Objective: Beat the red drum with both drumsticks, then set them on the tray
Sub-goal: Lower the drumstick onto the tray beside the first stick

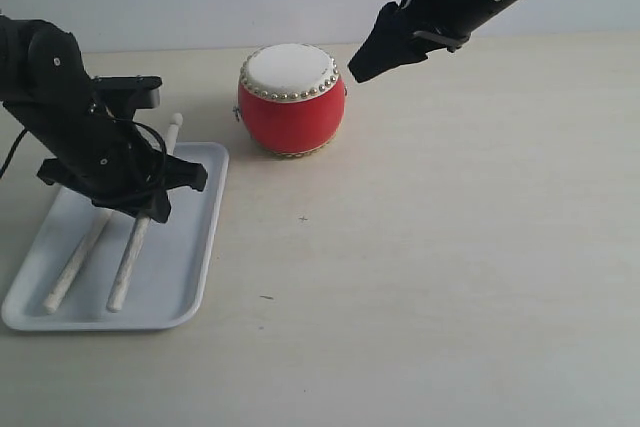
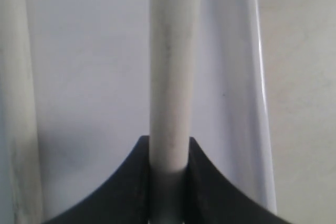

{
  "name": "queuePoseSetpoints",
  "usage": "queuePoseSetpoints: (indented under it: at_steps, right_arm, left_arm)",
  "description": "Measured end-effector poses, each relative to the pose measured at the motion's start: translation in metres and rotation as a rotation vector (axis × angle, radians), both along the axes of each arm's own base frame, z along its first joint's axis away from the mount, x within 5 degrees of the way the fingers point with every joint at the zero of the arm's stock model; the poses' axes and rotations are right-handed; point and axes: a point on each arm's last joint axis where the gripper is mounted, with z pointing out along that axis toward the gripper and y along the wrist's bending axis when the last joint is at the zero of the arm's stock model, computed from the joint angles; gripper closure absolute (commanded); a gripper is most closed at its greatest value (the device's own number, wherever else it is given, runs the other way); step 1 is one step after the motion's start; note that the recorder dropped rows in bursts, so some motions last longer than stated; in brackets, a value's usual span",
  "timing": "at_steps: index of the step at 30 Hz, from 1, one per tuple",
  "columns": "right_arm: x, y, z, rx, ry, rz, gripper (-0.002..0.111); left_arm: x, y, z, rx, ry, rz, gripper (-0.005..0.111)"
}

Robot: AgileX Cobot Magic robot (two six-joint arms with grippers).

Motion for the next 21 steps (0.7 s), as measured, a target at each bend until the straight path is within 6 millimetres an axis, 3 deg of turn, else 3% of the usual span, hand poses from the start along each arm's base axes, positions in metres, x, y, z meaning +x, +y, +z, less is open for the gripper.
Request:
queuePoseSetpoints:
  at_steps: [21]
  right_arm:
    - [0.0002, 0.0021, 0.0020, 0.034, 0.009, -0.013, 0.044]
  left_arm:
    - [0.0010, 0.0004, -0.0052, -0.004, -0.028, 0.009, 0.107]
